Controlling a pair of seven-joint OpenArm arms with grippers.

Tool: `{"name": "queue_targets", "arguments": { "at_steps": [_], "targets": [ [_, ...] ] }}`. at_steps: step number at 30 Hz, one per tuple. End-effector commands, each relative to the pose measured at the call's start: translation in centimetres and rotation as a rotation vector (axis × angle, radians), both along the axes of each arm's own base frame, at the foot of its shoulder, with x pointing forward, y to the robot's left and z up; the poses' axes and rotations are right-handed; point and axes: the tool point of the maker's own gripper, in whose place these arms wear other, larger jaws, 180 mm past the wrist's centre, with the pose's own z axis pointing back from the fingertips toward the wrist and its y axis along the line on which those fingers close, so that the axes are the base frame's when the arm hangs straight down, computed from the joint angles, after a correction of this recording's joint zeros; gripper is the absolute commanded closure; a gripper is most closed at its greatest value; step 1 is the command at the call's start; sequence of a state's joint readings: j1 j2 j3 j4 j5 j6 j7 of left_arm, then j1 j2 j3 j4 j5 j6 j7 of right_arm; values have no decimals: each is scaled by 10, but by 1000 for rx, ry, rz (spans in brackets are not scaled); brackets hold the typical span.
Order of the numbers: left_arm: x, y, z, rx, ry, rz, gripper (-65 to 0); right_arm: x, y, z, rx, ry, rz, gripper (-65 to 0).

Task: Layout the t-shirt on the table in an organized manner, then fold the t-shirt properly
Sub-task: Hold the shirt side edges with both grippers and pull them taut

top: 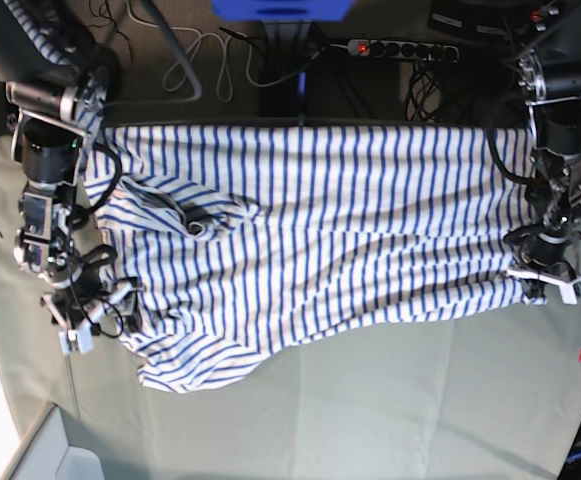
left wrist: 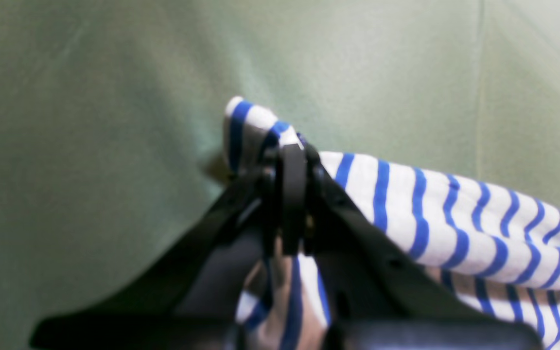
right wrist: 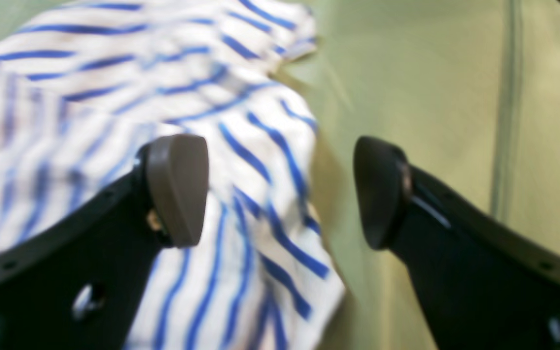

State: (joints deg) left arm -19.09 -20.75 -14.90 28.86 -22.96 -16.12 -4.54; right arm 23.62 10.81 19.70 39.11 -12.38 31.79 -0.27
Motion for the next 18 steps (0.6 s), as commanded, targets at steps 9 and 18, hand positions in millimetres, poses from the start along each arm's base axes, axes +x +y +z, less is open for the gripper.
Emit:
{"name": "queue_targets", "arguments": {
  "at_steps": [9,18],
  "targets": [
    [13,11,21,22,-60,10,-2,8,5,-8,64,-4,-29,-466],
    [11,20,23,37,-57,17,-2,21,10,3,85,-55,-30,-466]
  ]
}}
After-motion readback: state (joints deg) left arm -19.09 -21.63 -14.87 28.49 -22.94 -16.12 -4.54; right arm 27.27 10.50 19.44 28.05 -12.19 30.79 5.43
